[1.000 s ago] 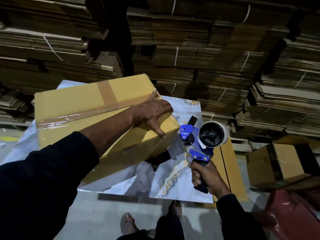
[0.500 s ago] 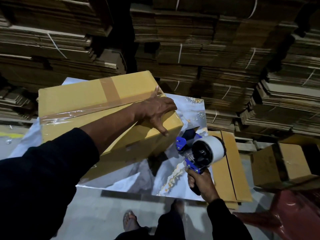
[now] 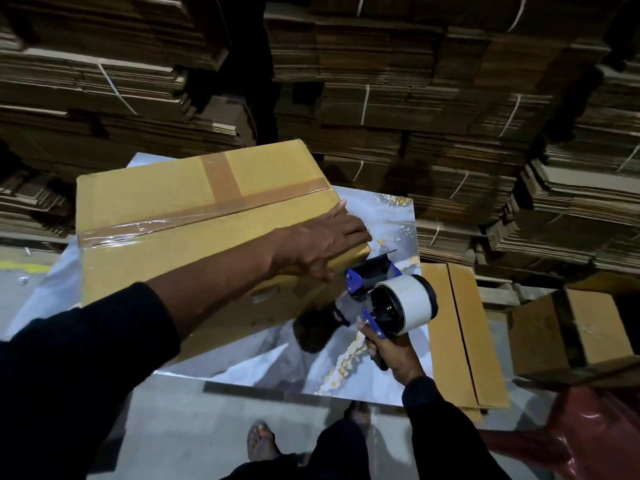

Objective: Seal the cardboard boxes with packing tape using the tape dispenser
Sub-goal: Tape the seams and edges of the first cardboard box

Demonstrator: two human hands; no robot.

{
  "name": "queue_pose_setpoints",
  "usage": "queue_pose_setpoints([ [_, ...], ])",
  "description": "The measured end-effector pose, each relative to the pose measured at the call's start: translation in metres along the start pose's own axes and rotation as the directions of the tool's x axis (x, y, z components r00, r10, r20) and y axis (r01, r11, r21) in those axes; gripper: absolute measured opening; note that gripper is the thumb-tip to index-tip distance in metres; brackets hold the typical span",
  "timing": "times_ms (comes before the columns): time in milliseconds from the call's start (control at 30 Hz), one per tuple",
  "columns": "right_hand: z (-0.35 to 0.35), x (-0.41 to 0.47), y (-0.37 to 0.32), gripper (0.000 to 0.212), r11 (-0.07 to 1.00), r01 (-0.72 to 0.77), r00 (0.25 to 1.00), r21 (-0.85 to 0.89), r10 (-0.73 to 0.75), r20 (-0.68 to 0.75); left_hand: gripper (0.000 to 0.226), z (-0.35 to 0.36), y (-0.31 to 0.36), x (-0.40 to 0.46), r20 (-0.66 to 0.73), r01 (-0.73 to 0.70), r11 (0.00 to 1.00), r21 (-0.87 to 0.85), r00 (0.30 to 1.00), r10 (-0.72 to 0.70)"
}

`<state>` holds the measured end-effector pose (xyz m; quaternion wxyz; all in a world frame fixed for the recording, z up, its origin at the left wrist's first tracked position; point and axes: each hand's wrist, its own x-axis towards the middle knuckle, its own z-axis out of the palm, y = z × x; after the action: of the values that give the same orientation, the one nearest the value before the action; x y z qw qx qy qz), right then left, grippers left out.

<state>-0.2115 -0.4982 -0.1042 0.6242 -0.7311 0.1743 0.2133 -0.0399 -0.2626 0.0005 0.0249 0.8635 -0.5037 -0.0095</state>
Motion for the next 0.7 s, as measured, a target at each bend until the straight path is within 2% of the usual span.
queue_pose_setpoints([
  [133,0.000,0.009,0.006,0.038,0.998,0.031,0.999,-0.046,-0.032,-0.016,0.097,0.000,0.016,-0.004,-0.030,0.041,0.999,-0.023,0.999,-0.041],
  [167,0.000,0.012,0.008,0.042,0.998,0.041,0.999,-0.047,-0.042,-0.020,0.098,0.002,0.018,-0.005,-0.025,0.052,0.999,-0.010,0.998,-0.053],
  [367,-0.002,0.021,0.021,0.092,0.994,0.090,0.987,-0.067,-0.098,-0.129,0.112,0.002,0.025,-0.004,0.005,0.113,0.992,0.063,0.994,-0.113],
  [467,0.004,0.018,0.007,0.061,0.986,0.104,0.984,-0.128,-0.121,-0.134,0.110,0.005,0.021,-0.004,-0.011,0.105,0.993,0.052,0.994,-0.105],
  [600,0.003,0.030,0.003,0.054,0.967,0.122,0.976,-0.223,-0.157,-0.149,0.106,0.009,0.012,-0.003,-0.067,0.101,0.995,-0.017,0.992,-0.102],
  [700,-0.004,0.031,0.009,0.055,0.977,0.084,0.975,-0.195,-0.121,-0.184,0.106,0.011,0.009,-0.003,-0.091,0.084,0.996,-0.024,0.992,-0.085],
])
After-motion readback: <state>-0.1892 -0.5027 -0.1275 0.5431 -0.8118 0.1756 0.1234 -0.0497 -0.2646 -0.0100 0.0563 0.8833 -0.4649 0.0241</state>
